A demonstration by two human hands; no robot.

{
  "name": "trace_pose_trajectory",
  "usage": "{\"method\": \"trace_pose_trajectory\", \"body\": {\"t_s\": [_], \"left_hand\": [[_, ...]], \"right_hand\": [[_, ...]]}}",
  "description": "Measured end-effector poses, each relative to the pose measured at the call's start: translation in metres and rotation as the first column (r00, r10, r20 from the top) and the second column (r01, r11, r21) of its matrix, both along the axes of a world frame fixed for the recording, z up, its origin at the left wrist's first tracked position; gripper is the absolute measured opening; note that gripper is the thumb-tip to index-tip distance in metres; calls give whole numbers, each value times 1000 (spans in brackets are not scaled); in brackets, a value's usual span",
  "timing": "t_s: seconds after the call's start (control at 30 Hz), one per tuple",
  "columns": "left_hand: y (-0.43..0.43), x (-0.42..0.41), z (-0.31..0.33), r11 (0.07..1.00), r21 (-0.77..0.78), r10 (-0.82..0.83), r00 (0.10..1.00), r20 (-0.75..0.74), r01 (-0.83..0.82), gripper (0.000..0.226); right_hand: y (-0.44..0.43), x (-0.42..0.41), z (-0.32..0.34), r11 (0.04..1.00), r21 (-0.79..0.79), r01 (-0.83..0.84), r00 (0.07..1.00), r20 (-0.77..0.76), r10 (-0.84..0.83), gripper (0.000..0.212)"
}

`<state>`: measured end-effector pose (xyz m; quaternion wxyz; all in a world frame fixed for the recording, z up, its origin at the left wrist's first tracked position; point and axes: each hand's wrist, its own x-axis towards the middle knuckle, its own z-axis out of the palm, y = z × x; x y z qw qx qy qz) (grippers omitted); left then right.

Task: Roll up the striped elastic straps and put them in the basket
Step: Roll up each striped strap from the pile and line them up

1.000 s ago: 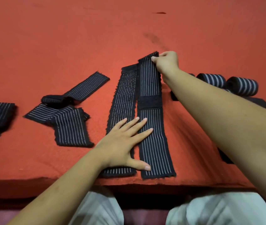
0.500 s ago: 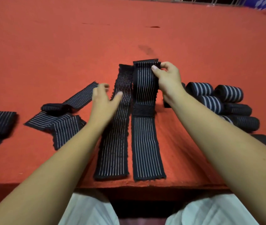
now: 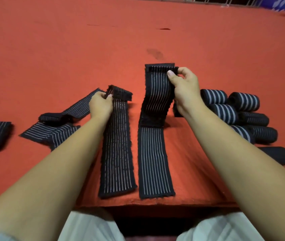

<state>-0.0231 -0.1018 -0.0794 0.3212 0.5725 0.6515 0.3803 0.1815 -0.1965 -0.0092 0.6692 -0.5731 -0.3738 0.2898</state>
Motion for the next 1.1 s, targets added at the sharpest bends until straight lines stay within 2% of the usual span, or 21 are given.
{"method": "trace_pose_trajectory", "body": {"t_s": [0.07, 0.1, 0.13, 0.17, 0.2, 0.27, 0.3, 0.33, 0.43, 0.53, 0.67, 0.83, 0.97, 1.03, 1.1], "left_hand": [[-9, 2, 12, 995, 98, 40, 991, -124, -28, 42], [-15, 4, 17, 973, 228, 76, 981, -178, -34, 45], [-22, 7, 22, 936, 351, 71, 979, -191, 0, 40], [-28, 10, 27, 897, 437, -6, 990, -139, 67, 29], [-34, 16, 32, 889, 436, -144, 989, -17, 137, 19], [-42, 28, 42, 917, 273, -371, 877, 306, 292, 28], [-43, 32, 44, 915, 207, -404, 809, 427, 347, 30], [-41, 35, 41, 907, 178, -418, 775, 473, 381, 28], [-30, 41, 25, 908, 179, -418, 773, 478, 380, 20], [-22, 47, 8, 903, 153, -419, 747, 516, 401, 17], [-15, 51, -5, 868, 167, -483, 714, 507, 468, 18], [3, 48, -13, 907, 158, -418, 798, 435, 390, 17], [10, 41, -18, 948, 163, -316, 857, 407, 272, 16], [6, 41, -14, 946, 168, -323, 834, 448, 276, 16], [-2, 43, -8, 916, 181, -399, 778, 485, 357, 15]], "right_hand": [[-2, -8, -3, 999, 0, -41, 999, -6, 41, 6], [-4, -11, -6, 998, -6, -59, 998, -9, 59, 6], [-4, -14, -9, 997, -11, -76, 997, -13, 76, 7], [-6, -18, -12, 996, -12, -93, 995, -20, 93, 8], [-7, -22, -16, 995, -17, -99, 995, -20, 99, 8], [-7, -27, -26, 995, -32, -91, 996, -20, 91, 6], [-7, -28, -32, 995, -37, -90, 996, -28, 89, 7], [-6, -29, -38, 995, -37, -93, 995, -33, 91, 10], [-1, -26, -53, 997, -25, -74, 994, 74, 76, 17], [8, -21, -67, 1000, -24, 19, 978, 210, -14, 16], [21, -18, -87, 995, -25, 94, 951, 297, -83, 13], [32, -10, -82, 987, 44, 155, 896, 414, -159, 9], [27, -11, -73, 978, 183, 103, 913, 373, -166, 11], [25, -12, -69, 970, 233, 66, 924, 351, -148, 13], [25, -12, -69, 980, 194, 44, 927, 357, -112, 11]]}}
